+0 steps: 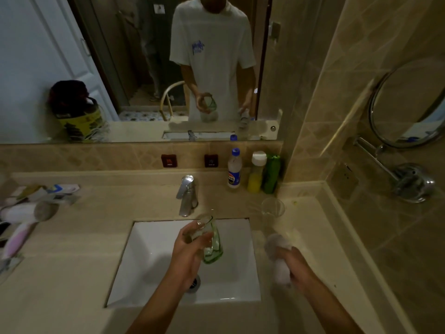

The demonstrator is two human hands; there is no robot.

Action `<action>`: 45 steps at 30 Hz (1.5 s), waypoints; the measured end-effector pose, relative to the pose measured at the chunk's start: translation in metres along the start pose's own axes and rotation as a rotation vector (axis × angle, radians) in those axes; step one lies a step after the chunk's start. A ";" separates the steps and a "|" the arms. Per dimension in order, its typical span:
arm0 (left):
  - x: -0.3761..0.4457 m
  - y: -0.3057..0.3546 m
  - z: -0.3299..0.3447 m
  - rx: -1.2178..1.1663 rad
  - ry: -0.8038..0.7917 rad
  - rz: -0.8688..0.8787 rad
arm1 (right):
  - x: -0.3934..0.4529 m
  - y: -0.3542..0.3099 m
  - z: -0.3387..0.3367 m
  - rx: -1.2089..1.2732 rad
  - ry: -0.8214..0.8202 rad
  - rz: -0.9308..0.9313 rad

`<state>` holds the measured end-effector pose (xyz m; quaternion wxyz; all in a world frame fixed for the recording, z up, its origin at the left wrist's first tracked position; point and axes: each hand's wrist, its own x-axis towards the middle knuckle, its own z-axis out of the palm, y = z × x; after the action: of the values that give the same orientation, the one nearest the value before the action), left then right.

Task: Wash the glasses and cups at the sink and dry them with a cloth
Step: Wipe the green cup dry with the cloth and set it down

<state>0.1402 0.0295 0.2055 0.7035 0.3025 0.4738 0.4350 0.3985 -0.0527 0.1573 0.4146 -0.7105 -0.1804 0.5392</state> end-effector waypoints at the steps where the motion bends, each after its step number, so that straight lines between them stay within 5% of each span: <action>1: -0.004 -0.001 -0.003 -0.012 -0.005 -0.030 | 0.011 0.003 -0.009 -0.134 0.056 -0.011; 5: -0.015 -0.007 -0.006 -0.040 0.002 -0.082 | 0.034 0.011 -0.027 -0.680 0.158 -0.187; 19: -0.026 -0.014 0.009 0.056 -0.087 -0.137 | 0.049 0.067 -0.016 -1.376 -0.154 -0.180; 24: -0.024 -0.018 0.015 0.013 -0.058 -0.172 | 0.026 0.033 -0.018 -1.196 -0.171 -0.171; 31: -0.021 -0.024 0.026 0.082 -0.041 -0.175 | -0.037 -0.039 0.007 -0.289 -0.211 -0.267; 37: -0.024 -0.016 0.032 0.078 -0.060 -0.216 | -0.081 -0.031 0.067 -0.256 -0.363 -0.352; 45: -0.035 0.000 0.010 -0.017 -0.102 -0.231 | -0.063 -0.027 0.097 -0.136 -0.137 -0.417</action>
<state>0.1440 -0.0018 0.2232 0.7747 0.2615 0.4655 0.3389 0.2924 -0.0427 0.2095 0.4552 -0.6458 -0.3871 0.4753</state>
